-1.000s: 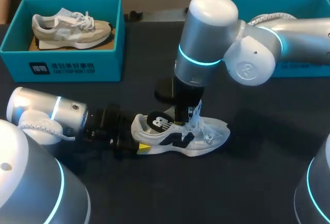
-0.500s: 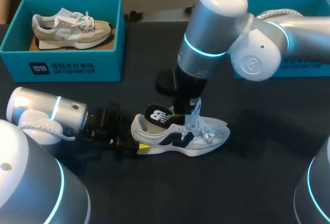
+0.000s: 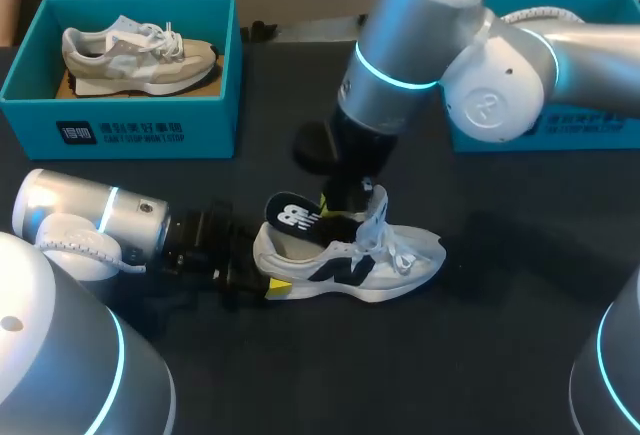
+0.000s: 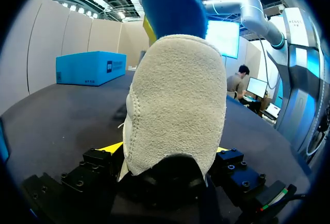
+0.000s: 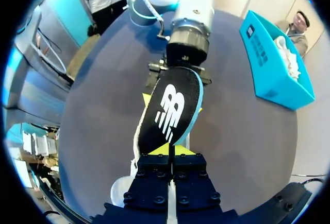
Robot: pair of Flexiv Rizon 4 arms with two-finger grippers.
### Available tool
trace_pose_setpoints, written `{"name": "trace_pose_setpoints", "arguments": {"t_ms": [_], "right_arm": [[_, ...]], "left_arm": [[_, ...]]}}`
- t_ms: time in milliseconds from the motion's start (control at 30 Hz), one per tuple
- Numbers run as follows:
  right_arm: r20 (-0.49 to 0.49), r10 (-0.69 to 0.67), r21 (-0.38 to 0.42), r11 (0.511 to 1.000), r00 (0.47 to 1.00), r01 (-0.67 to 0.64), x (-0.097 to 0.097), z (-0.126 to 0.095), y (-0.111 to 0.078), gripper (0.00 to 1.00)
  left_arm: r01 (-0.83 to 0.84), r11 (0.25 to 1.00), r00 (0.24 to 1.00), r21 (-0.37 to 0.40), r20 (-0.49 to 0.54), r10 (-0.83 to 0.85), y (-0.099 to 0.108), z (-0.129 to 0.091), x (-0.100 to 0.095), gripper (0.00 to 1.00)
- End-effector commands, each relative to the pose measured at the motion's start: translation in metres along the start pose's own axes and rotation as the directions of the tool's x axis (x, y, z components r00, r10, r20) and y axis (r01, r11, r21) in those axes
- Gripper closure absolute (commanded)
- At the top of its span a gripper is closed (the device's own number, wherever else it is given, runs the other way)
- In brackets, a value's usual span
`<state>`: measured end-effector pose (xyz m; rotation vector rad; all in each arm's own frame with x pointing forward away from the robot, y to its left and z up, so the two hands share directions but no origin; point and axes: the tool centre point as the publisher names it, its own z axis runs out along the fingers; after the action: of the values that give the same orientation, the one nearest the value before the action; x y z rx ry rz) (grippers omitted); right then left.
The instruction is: Take the shoe out of the shoebox, open the shoe tongue, remove and reinsert the insole, then place the shoe into the shoebox
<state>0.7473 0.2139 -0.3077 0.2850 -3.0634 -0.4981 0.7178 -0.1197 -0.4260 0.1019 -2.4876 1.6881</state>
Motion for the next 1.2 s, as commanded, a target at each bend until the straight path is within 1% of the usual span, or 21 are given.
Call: {"name": "trace_pose_setpoints", "arguments": {"t_ms": [33,400,567,600,633,667,700,833,867,900,1200], "right_arm": [[-0.022,-0.007,-0.006,1.000,1.000,0.007,-0.009,0.009,0.012,1.00],[-0.025,-0.004,-0.069,0.998,1.000,0.003,-0.007,0.021,0.027,1.00],[-0.026,0.020,-0.094,0.995,0.999,-0.022,-0.006,0.025,0.026,1.00],[-0.029,0.023,-0.096,0.995,0.999,-0.025,-0.005,0.024,0.026,0.71],[-0.032,0.032,-0.103,0.994,0.999,-0.035,-0.004,0.023,0.025,0.30],[-0.034,0.038,-0.105,0.994,0.999,-0.042,-0.003,0.020,0.023,0.00],[-0.038,0.041,-0.103,0.994,0.998,-0.044,-0.002,0.018,0.022,0.00],[-0.059,0.059,-0.138,0.988,0.996,-0.067,0.000,0.009,0.017,0.00],[-0.060,0.056,-0.156,0.986,0.997,-0.064,0.001,0.007,0.016,0.00],[-0.052,0.027,-0.170,0.985,0.998,-0.036,0.001,0.004,0.016,0.00],[-0.052,0.027,-0.170,0.985,0.998,-0.036,0.001,0.004,0.016,0.00]], "left_arm": [[0.000,1.000,1.000,-0.002,0.000,0.000,0.002,0.002,-0.001,1.00],[0.000,1.000,1.000,-0.002,0.000,0.000,0.002,0.002,-0.001,1.00],[0.000,1.000,1.000,-0.002,0.000,0.000,0.002,0.002,-0.001,1.00],[0.000,1.000,1.000,-0.002,0.000,0.000,0.002,0.002,-0.001,1.00],[0.000,1.000,1.000,-0.002,0.000,0.000,0.002,0.002,-0.001,1.00],[0.000,1.000,1.000,-0.002,0.000,0.000,0.002,0.002,-0.001,1.00],[0.000,1.000,1.000,-0.002,0.000,0.000,0.002,0.002,-0.001,1.00],[0.000,1.000,1.000,-0.002,0.000,0.000,0.002,0.002,-0.001,1.00],[0.000,1.000,1.000,-0.002,0.000,0.000,0.002,0.002,-0.001,1.00],[0.000,1.000,1.000,-0.002,0.000,0.000,0.002,0.002,-0.001,1.00],[0.000,1.000,1.000,-0.002,0.000,0.000,0.002,0.002,-0.001,1.00]]}}
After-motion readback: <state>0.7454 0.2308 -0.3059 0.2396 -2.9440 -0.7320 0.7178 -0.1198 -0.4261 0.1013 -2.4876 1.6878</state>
